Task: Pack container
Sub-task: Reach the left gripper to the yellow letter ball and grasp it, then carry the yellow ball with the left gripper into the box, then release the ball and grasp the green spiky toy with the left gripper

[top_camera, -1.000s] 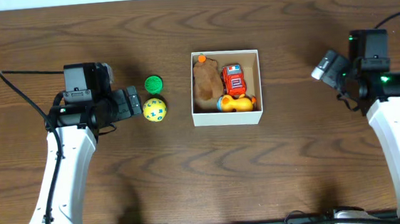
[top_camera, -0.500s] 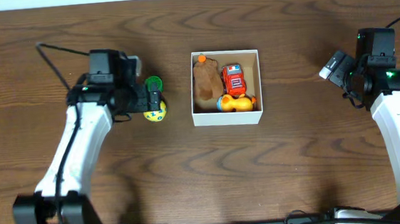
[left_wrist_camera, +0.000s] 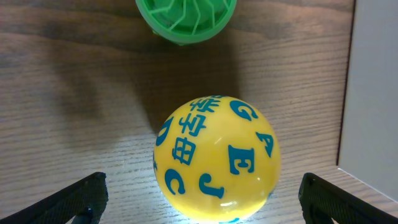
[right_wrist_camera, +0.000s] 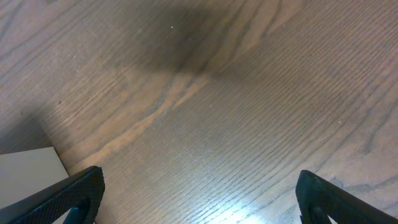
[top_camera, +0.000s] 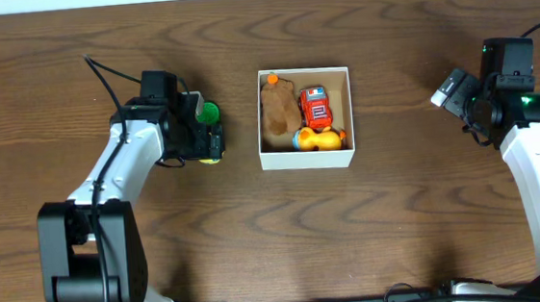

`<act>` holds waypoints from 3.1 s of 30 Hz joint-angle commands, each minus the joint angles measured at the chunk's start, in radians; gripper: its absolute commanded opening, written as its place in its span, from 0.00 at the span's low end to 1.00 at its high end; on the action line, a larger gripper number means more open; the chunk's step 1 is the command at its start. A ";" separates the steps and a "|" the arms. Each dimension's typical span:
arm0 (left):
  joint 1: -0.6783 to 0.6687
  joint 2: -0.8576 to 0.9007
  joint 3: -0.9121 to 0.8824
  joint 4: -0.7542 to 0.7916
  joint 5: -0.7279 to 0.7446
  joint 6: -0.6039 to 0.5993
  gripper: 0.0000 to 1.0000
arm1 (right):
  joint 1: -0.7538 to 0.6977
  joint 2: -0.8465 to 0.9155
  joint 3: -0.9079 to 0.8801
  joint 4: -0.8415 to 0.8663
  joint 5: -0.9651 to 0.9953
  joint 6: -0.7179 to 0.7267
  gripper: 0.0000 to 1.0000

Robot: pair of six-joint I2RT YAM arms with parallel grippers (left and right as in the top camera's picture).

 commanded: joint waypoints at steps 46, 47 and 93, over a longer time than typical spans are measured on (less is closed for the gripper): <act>-0.430 0.058 0.314 -0.130 -0.076 -0.020 0.92 | -0.006 0.007 0.000 0.002 0.003 -0.005 0.99; -0.431 0.055 0.317 -0.130 -0.076 -0.025 0.98 | -0.006 0.007 0.000 0.002 0.003 -0.005 0.99; -0.076 0.331 0.333 0.110 -0.206 -0.008 0.98 | -0.006 0.007 0.000 0.002 0.003 -0.005 0.99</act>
